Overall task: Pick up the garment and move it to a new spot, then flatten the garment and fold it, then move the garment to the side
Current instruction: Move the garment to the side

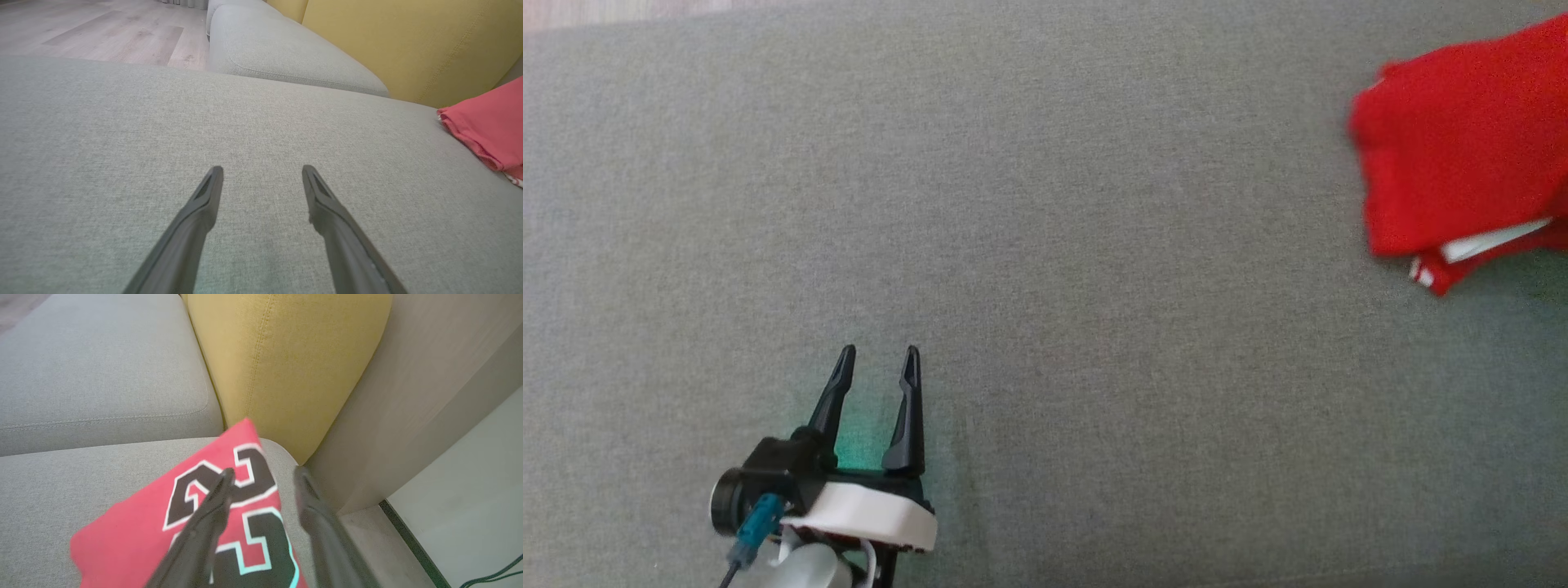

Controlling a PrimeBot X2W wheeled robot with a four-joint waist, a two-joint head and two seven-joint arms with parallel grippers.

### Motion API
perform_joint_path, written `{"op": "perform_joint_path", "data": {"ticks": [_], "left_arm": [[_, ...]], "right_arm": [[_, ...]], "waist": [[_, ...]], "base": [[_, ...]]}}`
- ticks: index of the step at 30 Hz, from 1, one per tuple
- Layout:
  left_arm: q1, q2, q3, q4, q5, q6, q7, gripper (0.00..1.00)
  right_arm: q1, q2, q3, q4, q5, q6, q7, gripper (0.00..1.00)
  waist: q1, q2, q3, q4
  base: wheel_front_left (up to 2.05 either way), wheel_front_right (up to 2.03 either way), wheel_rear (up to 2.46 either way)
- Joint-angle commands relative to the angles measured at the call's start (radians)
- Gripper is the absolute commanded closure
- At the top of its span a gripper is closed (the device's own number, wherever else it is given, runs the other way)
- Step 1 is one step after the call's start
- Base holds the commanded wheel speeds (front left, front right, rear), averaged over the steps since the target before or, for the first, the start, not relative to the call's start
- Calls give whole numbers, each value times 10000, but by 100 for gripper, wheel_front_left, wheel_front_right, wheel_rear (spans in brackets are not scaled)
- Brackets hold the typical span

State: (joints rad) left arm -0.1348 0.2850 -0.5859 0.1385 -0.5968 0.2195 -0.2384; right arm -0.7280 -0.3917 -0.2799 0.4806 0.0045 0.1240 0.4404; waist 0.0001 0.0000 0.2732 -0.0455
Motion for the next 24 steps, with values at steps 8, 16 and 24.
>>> {"op": "perform_joint_path", "data": {"ticks": [8,16,24], "left_arm": [[-390,167,254,-329,105,117,21,0],[-335,215,536,-395,1,274,-50,0],[68,371,1130,-311,-380,490,-109,0]], "right_arm": [[-58,422,201,-107,-172,67,-911,0],[297,809,927,-419,171,67,-1752,0],[1264,1720,1568,-1134,536,67,-2940,0]], "waist": [[-1,0,-43,-78],[-1,0,-667,179],[-1,0,-1628,545]], "base": [[0,0,0],[0,0,0],[0,0,0]]}}
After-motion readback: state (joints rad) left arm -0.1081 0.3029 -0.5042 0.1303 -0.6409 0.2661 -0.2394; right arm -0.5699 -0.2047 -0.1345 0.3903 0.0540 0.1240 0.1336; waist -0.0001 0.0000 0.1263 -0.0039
